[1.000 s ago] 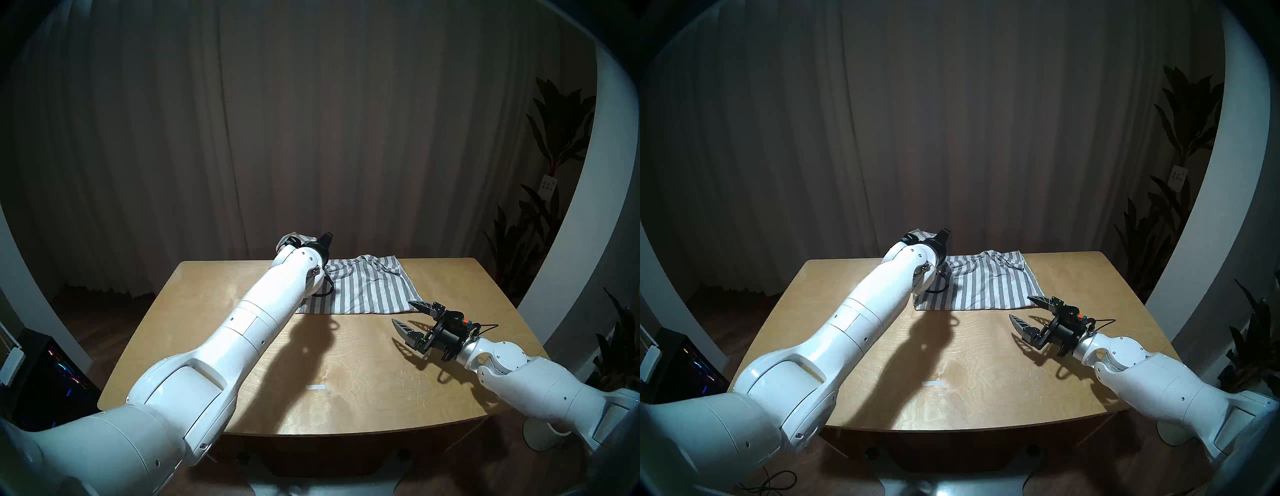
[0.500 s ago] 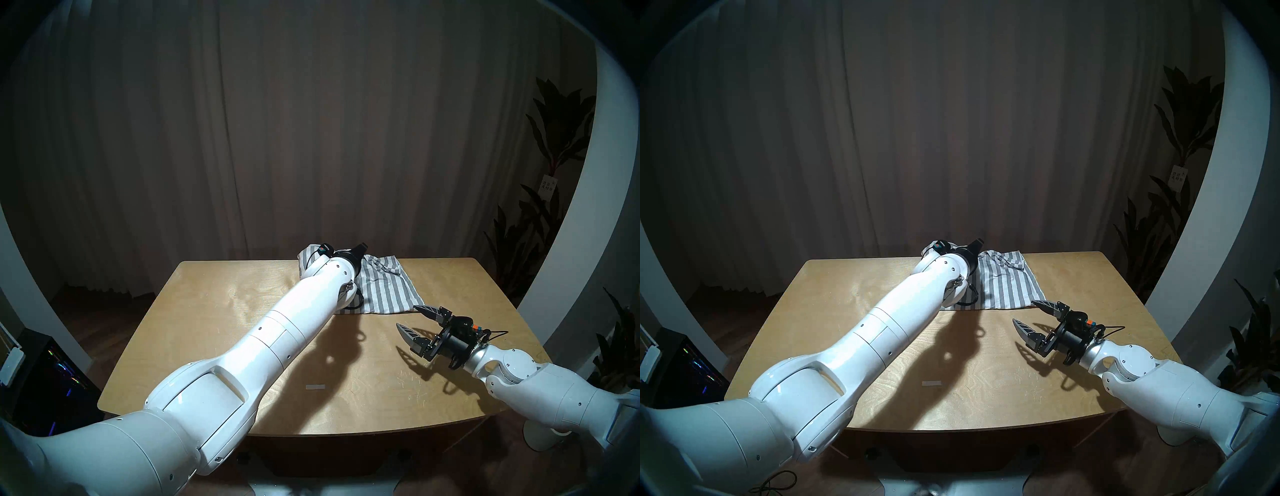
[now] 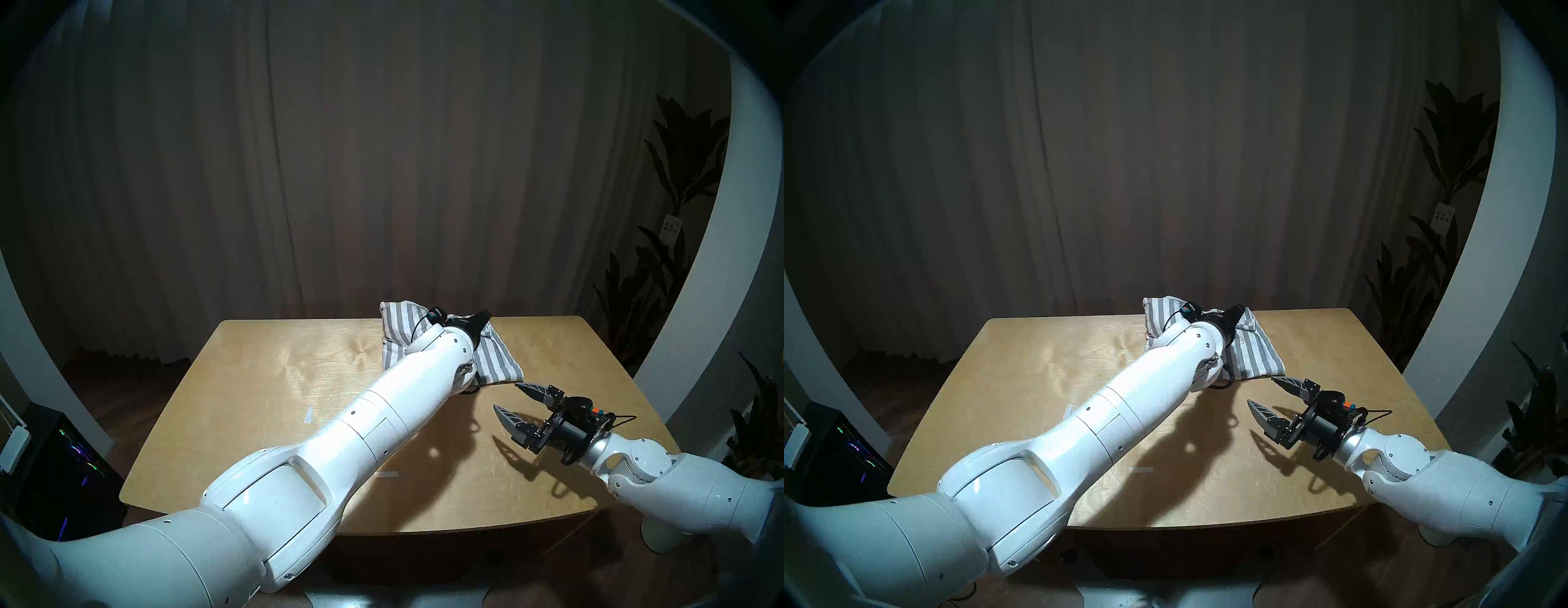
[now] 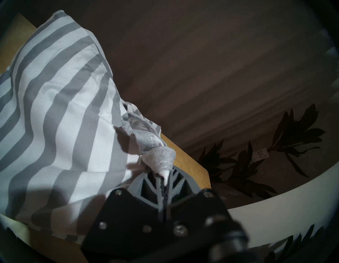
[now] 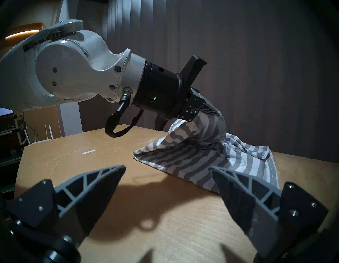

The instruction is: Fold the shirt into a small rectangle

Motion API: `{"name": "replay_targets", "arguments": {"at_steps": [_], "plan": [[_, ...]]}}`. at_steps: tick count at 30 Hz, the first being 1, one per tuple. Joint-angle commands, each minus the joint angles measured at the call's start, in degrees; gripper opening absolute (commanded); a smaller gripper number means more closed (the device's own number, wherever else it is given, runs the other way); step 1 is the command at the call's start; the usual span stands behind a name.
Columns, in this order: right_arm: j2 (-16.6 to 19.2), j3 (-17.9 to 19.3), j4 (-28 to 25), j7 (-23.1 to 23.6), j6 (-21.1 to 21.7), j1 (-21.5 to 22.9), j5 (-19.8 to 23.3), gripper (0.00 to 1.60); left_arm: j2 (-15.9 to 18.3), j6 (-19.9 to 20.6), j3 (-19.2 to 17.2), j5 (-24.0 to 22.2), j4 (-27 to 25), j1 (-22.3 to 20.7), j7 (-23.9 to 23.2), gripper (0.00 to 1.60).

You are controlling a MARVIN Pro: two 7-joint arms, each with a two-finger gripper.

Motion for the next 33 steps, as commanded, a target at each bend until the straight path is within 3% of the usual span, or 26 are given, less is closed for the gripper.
{"name": "replay_targets", "arguments": {"at_steps": [1, 7, 8, 12, 15, 21, 22, 23, 25, 27, 33], "plan": [[4.6, 0.7, -3.4, -1.9, -1.3, -3.0, 1.9, 1.60, -3.6, -0.8, 0.5, 0.7, 0.5, -3.2, -0.3, 0.00], [7.1, 0.9, -5.5, -3.6, -2.0, -4.6, 3.3, 1.60, -3.9, -1.3, 1.0, 1.2, 2.7, -3.5, -0.1, 0.03], [8.0, 1.0, -6.5, -4.2, -2.3, -5.0, 3.9, 1.60, -4.1, -1.4, 1.3, 1.4, 3.9, -3.5, 0.0, 0.33], [9.9, 1.7, -8.5, -5.5, -3.0, -5.3, 5.2, 1.60, -4.7, -1.6, 2.1, 1.9, 6.7, -3.3, 0.0, 0.29], [11.3, 2.3, -9.9, -6.5, -3.5, -5.6, 6.0, 1.60, -5.2, -1.8, 2.7, 2.2, 8.6, -3.4, 0.1, 0.00], [13.4, 2.6, -12.2, -8.3, -4.2, -6.5, 7.5, 1.60, -6.5, -2.1, 3.6, 2.7, 11.7, -3.9, 0.1, 0.00], [13.8, 2.6, -12.5, -8.5, -4.3, -6.6, 7.7, 1.60, -6.8, -2.1, 3.8, 2.8, 12.1, -3.9, 0.1, 0.46], [14.2, 2.7, -13.0, -8.9, -4.4, -6.8, 7.9, 1.60, -7.1, -2.1, 3.9, 2.9, 12.6, -4.0, 0.0, 0.63], [15.1, 2.8, -13.9, -9.6, -4.7, -7.1, 8.5, 1.60, -7.9, -2.2, 4.3, 3.0, 13.6, -4.1, 0.0, 0.83], [15.6, 2.9, -14.6, -10.3, -5.0, -7.3, 9.1, 1.60, -8.6, -2.2, 4.7, 3.1, 14.5, -4.2, 0.1, 1.59], [16.7, 3.5, -16.8, -12.6, -5.9, -7.8, 10.9, 1.60, -10.8, -2.4, 5.4, 3.2, 16.2, -4.8, -0.4, 1.60]]}}
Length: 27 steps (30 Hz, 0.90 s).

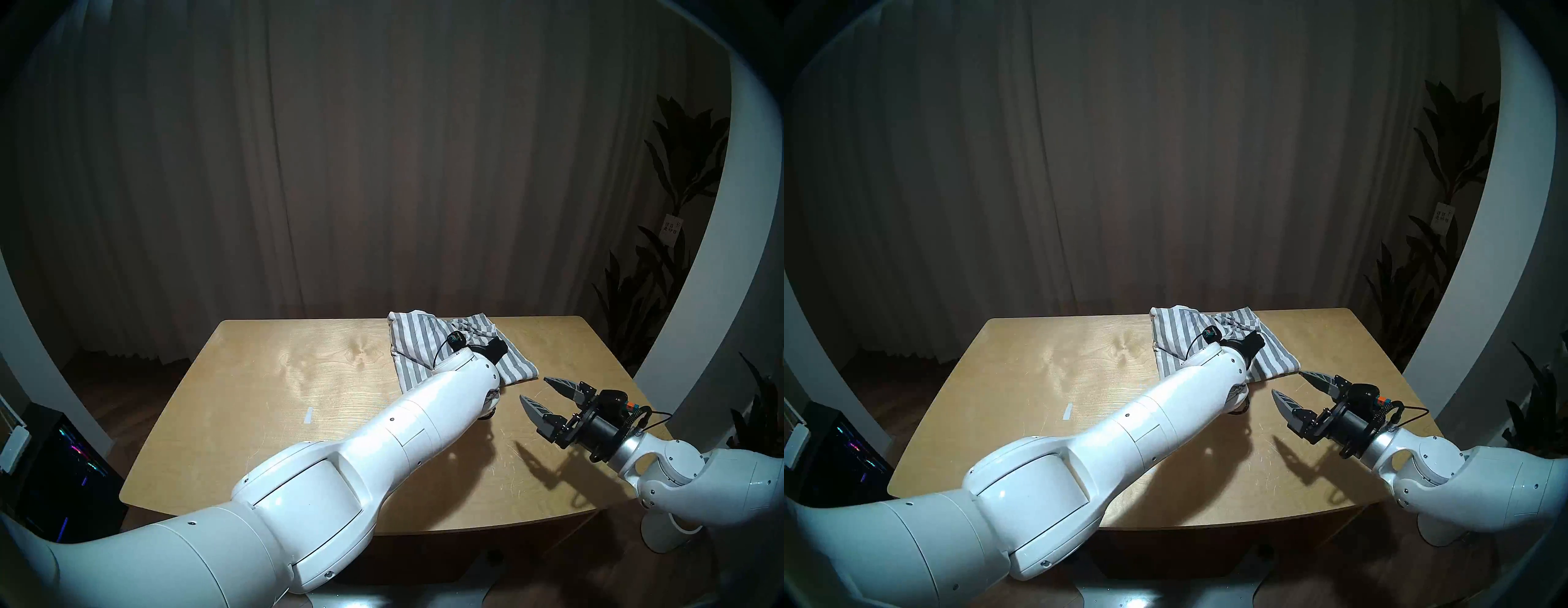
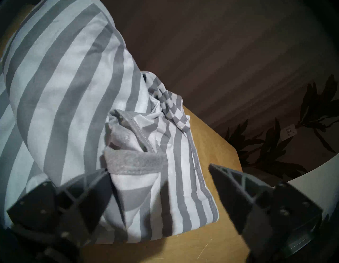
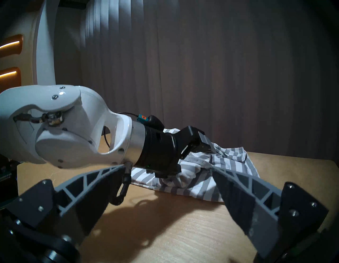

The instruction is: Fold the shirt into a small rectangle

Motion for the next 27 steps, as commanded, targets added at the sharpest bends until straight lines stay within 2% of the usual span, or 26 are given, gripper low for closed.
{"name": "replay_targets", "arguments": {"at_steps": [1, 11, 19, 22, 27], "plan": [[2.8, 1.3, -3.3, -2.4, -2.0, -0.6, 2.2, 1.60, -4.3, -0.5, 0.6, 0.5, 0.5, -2.8, -0.7, 1.60], [3.8, 1.5, -6.6, -6.6, -3.5, -2.1, 4.8, 1.60, -7.4, -0.9, 2.0, 1.1, 2.0, -4.0, -1.9, 1.60], [4.3, 1.9, -9.4, -10.7, -5.5, -3.2, 7.3, 1.60, -8.2, -1.1, 2.5, 1.2, 3.2, -4.2, -3.4, 1.60], [4.4, 2.4, -10.4, -12.7, -6.6, -3.5, 8.2, 1.60, -7.3, -1.5, 1.7, 0.9, 3.3, -4.9, -4.2, 1.60], [4.6, 3.5, -12.0, -16.3, -8.3, -3.5, 9.3, 1.60, -3.6, -3.0, -0.7, 0.9, 2.1, -7.1, -5.9, 1.60]]}}
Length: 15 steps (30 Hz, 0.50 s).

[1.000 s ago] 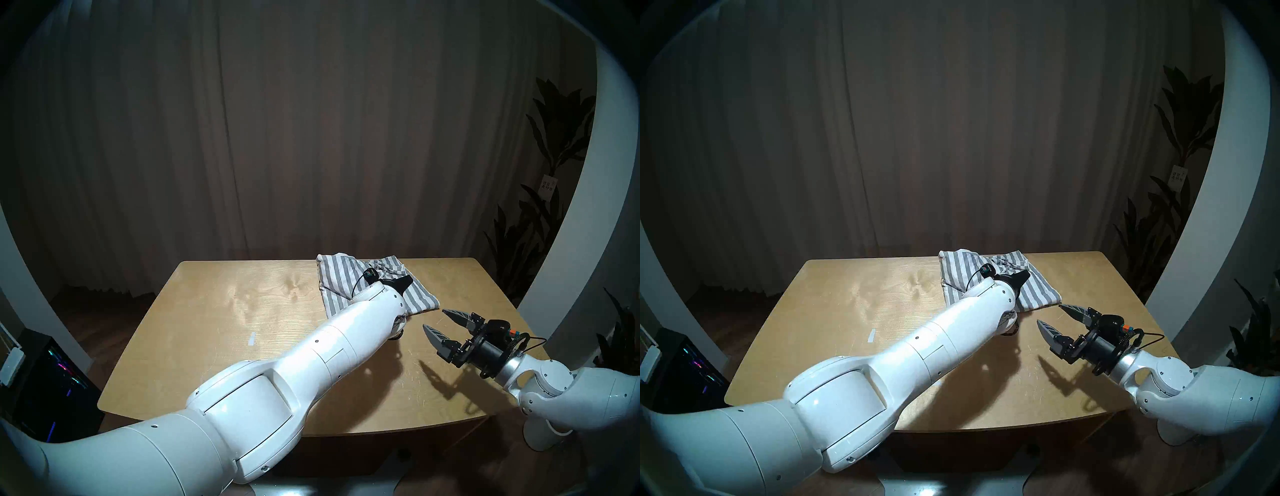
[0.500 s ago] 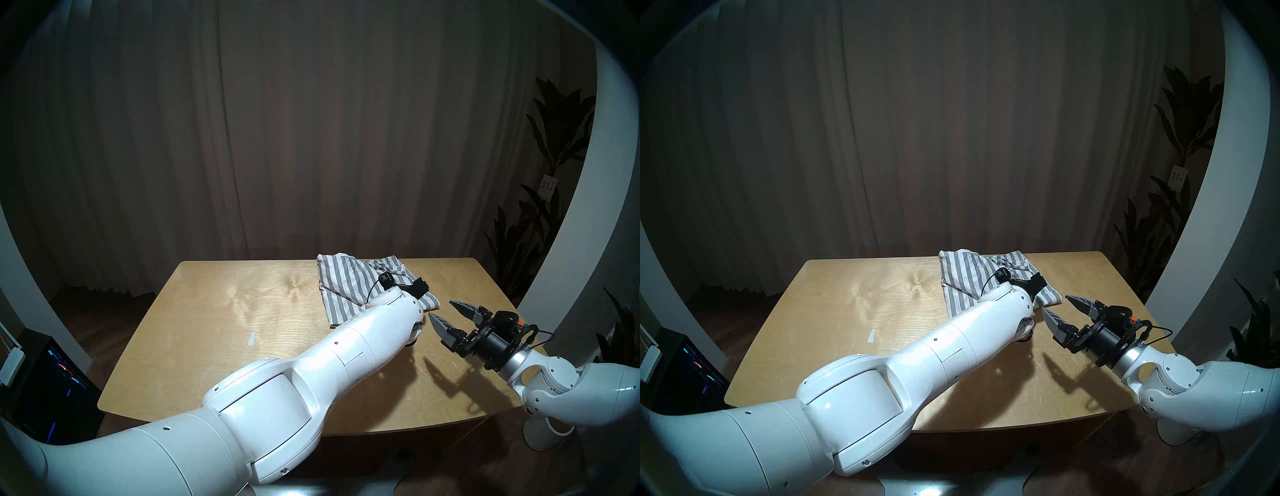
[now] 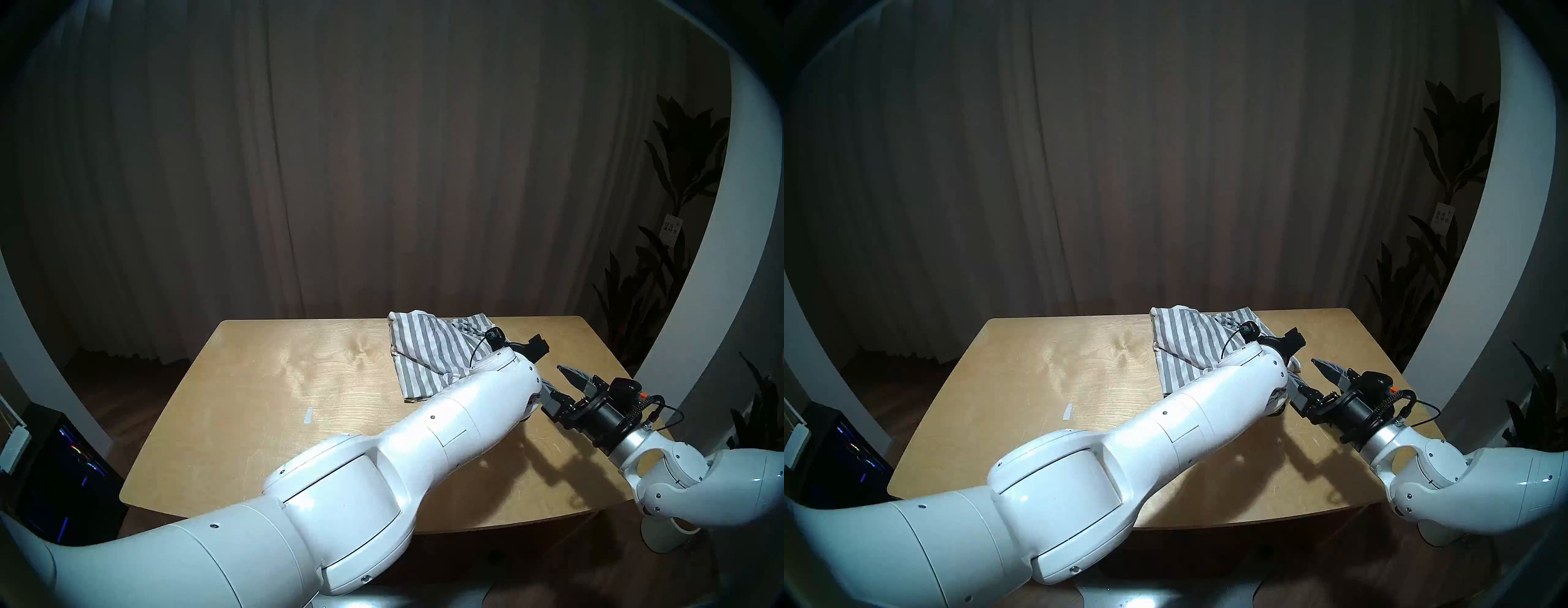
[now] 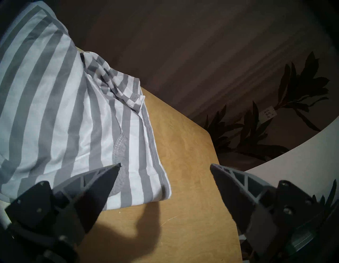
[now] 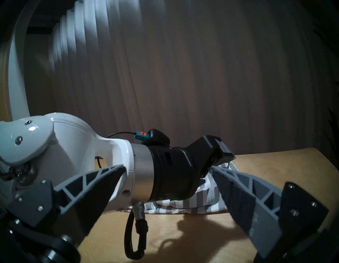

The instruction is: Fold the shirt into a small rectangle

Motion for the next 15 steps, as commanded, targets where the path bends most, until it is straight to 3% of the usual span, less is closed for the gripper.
{"name": "replay_targets", "arguments": {"at_steps": [1, 10, 15], "plan": [[0.7, 2.2, -2.9, -4.6, -3.3, 0.0, 1.8, 1.60, 3.5, -2.2, -3.3, -0.2, -1.9, -4.7, -3.0, 1.60], [0.9, 3.7, -4.5, -8.6, -3.0, 0.8, 2.3, 1.60, 11.5, -6.7, -9.5, 0.8, -4.7, -9.3, -5.0, 1.60], [1.0, 5.3, -5.5, -11.6, -3.0, 1.8, 2.6, 1.60, 15.2, -8.7, -12.7, 1.2, -6.0, -9.4, -6.6, 1.60]]}}
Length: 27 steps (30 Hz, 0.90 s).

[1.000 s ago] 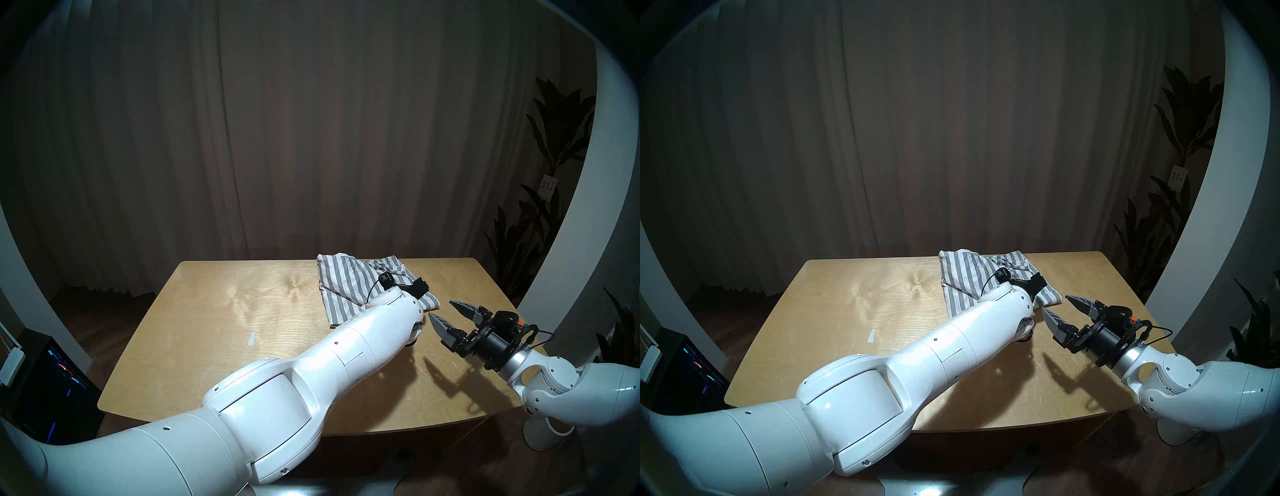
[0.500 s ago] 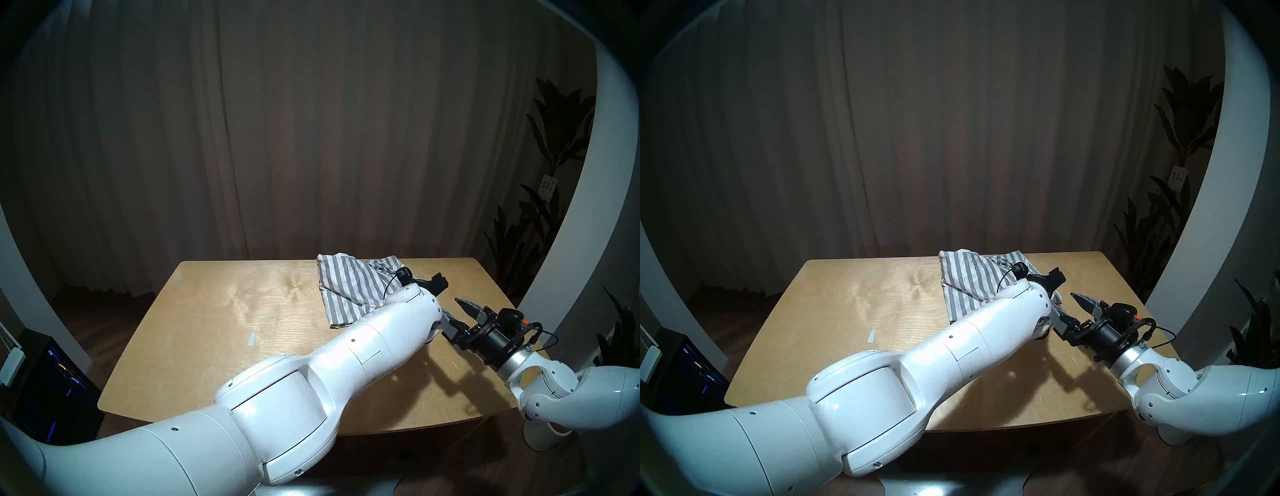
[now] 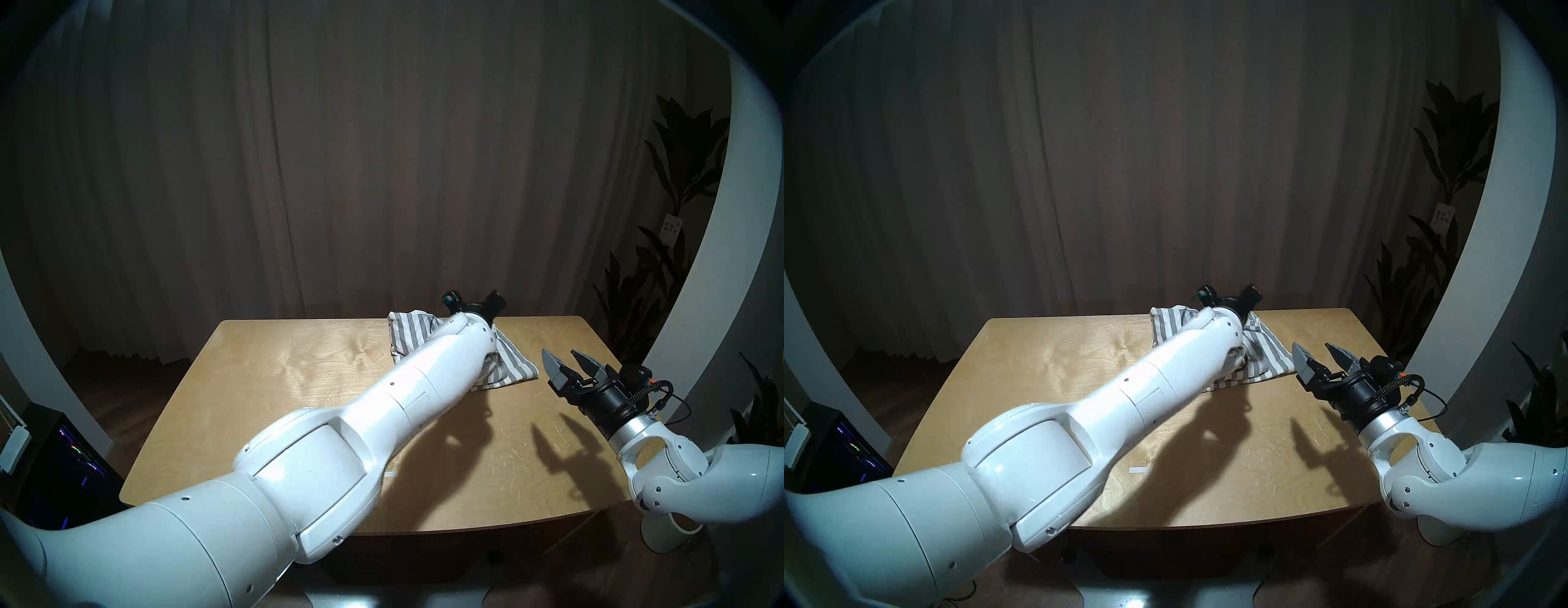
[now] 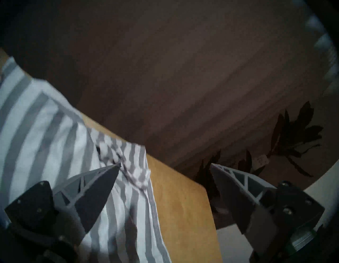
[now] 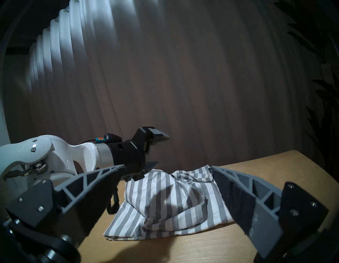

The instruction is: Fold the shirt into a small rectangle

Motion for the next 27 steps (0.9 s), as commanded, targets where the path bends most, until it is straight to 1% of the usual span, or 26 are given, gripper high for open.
{"name": "replay_targets", "arguments": {"at_steps": [1, 3, 4, 5, 7, 8, 10, 11, 12, 14, 20, 23, 24, 27], "plan": [[0.4, 2.9, -1.9, -3.8, -0.7, 1.9, 0.0, 1.60, 6.7, -3.4, -4.5, 0.7, -3.1, -3.9, -2.8, 1.60], [0.4, 3.5, -2.2, -5.1, -0.4, 2.4, 0.2, 1.60, 8.1, -3.9, -5.5, 1.1, -3.5, -3.4, -3.5, 1.60], [0.5, 3.8, -2.4, -5.9, -0.2, 2.7, 0.3, 1.60, 9.3, -4.0, -5.7, 1.1, -4.2, -3.0, -3.9, 1.60], [0.5, 4.1, -2.5, -6.6, 0.2, 3.0, 0.5, 1.60, 9.4, -4.1, -6.7, 1.3, -4.0, -2.8, -4.1, 1.60], [0.5, 4.7, -2.5, -7.9, 1.0, 3.6, 0.6, 1.60, 11.5, -3.8, -7.6, 1.0, -5.0, -2.1, -4.6, 1.60], [0.5, 4.9, -2.5, -8.4, 1.4, 3.9, 0.8, 1.60, 11.7, -3.7, -8.5, 1.1, -4.9, -2.0, -4.8, 1.60], [0.5, 5.3, -2.5, -9.5, 2.3, 4.6, 0.9, 1.60, 14.0, -3.3, -9.0, 1.1, -5.8, -1.3, -5.2, 1.60], [0.3, 5.6, -2.4, -9.8, 2.8, 5.0, 1.0, 1.60, 13.5, -3.4, -10.2, 1.2, -5.1, -1.2, -4.9, 1.60], [-0.1, 5.8, -2.3, -10.1, 3.4, 5.3, 1.1, 1.60, 14.8, -3.3, -10.3, 1.0, -5.8, -0.9, -5.1, 1.60], [-0.9, 6.2, -1.9, -10.9, 4.9, 6.0, 1.2, 1.60, 16.2, -3.0, -11.1, 0.9, -6.2, -0.3, -5.2, 1.60], [-3.6, 7.2, -0.5, -11.8, 9.5, 8.2, 1.8, 1.60, 20.6, -2.2, -12.0, 0.9, -7.9, 1.8, -5.5, 1.60], [-4.6, 7.6, 0.3, -11.5, 11.1, 9.2, 1.9, 1.60, 22.4, -1.9, -12.5, 1.1, -8.4, 2.5, -5.7, 1.60], [-4.6, 7.6, 0.3, -11.5, 11.1, 9.2, 1.9, 1.60, 22.4, -1.9, -12.5, 1.1, -8.4, 2.5, -5.7, 1.60], [-6.0, 7.8, 1.0, -11.3, 12.9, 10.2, 2.1, 1.60, 24.4, -1.2, -13.1, 1.1, -9.0, 3.3, -6.1, 1.60]]}}
